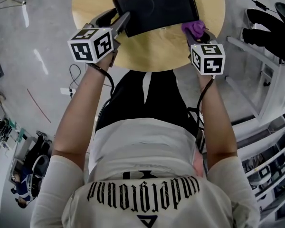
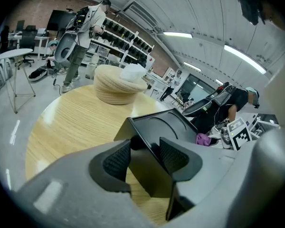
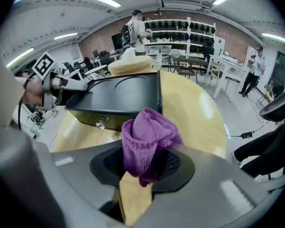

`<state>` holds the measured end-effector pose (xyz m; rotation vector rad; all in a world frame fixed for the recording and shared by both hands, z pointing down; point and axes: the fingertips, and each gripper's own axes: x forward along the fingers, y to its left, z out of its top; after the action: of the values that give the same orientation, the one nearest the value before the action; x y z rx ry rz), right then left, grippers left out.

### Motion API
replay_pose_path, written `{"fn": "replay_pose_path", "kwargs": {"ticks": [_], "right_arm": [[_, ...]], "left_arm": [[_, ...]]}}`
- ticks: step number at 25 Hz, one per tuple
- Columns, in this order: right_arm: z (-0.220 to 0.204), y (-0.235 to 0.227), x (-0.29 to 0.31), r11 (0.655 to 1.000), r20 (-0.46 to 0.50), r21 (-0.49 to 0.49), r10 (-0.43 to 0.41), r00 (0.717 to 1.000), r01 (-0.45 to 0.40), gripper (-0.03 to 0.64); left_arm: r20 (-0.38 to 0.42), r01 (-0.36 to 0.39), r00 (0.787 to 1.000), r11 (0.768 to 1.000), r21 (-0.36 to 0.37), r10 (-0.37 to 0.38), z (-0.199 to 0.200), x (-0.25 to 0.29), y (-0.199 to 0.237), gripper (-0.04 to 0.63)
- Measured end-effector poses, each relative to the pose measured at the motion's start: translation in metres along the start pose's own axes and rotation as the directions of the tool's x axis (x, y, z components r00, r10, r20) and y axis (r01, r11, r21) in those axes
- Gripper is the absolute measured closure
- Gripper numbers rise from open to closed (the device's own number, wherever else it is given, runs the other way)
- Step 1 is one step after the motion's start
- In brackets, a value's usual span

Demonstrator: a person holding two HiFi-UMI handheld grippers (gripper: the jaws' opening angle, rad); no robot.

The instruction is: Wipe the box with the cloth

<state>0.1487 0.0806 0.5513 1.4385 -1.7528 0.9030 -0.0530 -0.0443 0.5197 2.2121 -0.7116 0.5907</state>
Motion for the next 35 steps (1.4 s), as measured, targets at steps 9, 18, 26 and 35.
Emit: {"fn": "replay_pose_path", "kwargs": {"ticks": [9,18,26,35], "right_arm": [[0.005,0.077,0.014,0.968,-0.04,-0.149,0.197,0.98,-0.2,0.489],[-0.001,0.037,0.004,0.953,-0.075,-0.224,0.193,0.978,-0.205,0.485],[-0.002,-0.005,-0.004,0.913,-0.148,-0.3,0.242,0.959,-0.276,0.482],[-0.002,-0.03,-0.01,0.781,-0.27,-0.447,0.347,0.898,-0.436,0.48]], "left_arm": [[0.007,-0.01,1.0,1.0,-0.013,0.01,0.0,0.001,0.001,0.39],[-0.054,-0.005,0.999,1.0,0.026,0.006,-0.001,0.003,0.001,0.388],[-0.078,-0.016,0.997,1.0,0.009,0.017,0.0,0.005,0.001,0.387],[-0.111,-0.004,0.994,1.0,0.004,0.004,0.001,0.007,-0.002,0.387]]}}
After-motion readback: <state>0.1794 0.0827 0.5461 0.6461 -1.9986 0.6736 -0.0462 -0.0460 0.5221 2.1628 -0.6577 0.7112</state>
